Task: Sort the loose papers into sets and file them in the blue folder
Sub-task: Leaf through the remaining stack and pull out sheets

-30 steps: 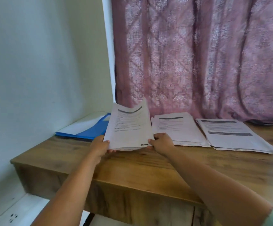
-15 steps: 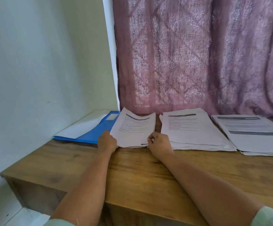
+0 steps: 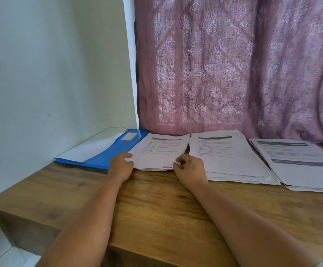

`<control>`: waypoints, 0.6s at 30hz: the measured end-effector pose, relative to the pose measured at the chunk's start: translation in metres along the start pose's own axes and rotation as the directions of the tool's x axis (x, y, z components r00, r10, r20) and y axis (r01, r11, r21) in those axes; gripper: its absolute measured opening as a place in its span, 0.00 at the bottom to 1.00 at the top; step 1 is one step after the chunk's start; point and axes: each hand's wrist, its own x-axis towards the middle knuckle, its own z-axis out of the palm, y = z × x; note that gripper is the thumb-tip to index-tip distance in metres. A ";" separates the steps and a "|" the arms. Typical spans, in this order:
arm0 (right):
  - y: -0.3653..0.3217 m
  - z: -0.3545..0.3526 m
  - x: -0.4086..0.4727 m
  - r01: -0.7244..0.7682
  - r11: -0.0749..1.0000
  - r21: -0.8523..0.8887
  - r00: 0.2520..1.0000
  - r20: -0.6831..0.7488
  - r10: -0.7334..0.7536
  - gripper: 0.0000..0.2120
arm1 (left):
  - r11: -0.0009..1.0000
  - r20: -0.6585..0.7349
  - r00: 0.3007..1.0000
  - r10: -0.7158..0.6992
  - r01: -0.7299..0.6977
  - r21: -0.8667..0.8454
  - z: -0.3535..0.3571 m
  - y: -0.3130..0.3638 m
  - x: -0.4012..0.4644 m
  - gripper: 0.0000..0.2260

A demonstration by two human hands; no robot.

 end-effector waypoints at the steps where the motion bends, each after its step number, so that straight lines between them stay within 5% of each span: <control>1: 0.000 -0.002 -0.001 0.016 1.000 -0.013 1.000 -0.016 -0.016 0.11 | 1.000 -0.010 1.000 0.010 -0.010 0.011 0.001 0.000 -0.001 0.18; 9: -0.002 -0.004 -0.002 0.148 0.975 -0.164 0.987 0.087 -0.135 0.14 | 0.996 0.061 0.998 0.029 -0.034 0.079 0.002 0.003 -0.002 0.30; 18: -0.002 -0.002 0.000 0.129 0.972 -0.199 0.974 0.211 -0.086 0.16 | 0.994 0.039 0.999 0.013 -0.017 0.105 0.001 0.001 0.000 0.27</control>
